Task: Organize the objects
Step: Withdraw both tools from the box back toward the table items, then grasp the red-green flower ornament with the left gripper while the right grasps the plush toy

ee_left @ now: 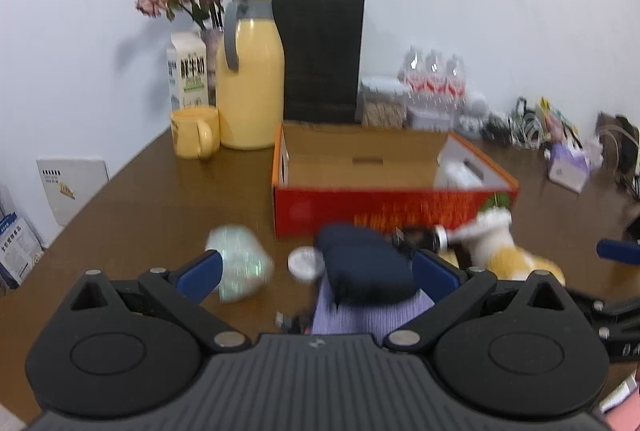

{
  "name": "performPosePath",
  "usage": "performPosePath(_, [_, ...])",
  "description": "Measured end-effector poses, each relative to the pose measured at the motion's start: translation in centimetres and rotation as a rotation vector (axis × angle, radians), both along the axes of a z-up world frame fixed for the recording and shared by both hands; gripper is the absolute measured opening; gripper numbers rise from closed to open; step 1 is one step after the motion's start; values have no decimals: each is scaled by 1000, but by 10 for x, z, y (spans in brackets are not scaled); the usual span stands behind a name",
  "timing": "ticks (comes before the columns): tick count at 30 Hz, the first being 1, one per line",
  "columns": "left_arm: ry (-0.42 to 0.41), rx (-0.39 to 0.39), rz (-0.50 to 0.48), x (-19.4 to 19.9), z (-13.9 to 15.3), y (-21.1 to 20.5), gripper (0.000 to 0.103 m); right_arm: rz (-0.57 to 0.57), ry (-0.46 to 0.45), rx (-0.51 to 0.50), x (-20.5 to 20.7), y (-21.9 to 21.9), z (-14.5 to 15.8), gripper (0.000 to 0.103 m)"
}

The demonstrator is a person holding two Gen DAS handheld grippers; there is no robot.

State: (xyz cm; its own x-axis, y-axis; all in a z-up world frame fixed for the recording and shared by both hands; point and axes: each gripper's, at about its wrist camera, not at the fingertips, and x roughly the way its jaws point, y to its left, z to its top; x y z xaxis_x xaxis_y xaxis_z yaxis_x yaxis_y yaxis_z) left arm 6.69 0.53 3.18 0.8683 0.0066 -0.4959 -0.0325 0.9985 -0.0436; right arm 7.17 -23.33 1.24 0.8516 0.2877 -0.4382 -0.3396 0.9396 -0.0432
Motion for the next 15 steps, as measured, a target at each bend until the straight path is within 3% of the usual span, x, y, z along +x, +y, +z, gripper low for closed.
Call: performPosePath(15, [185, -13, -36, -16, -65, -7, 103, -15, 119, -16, -9, -4, -38, 103])
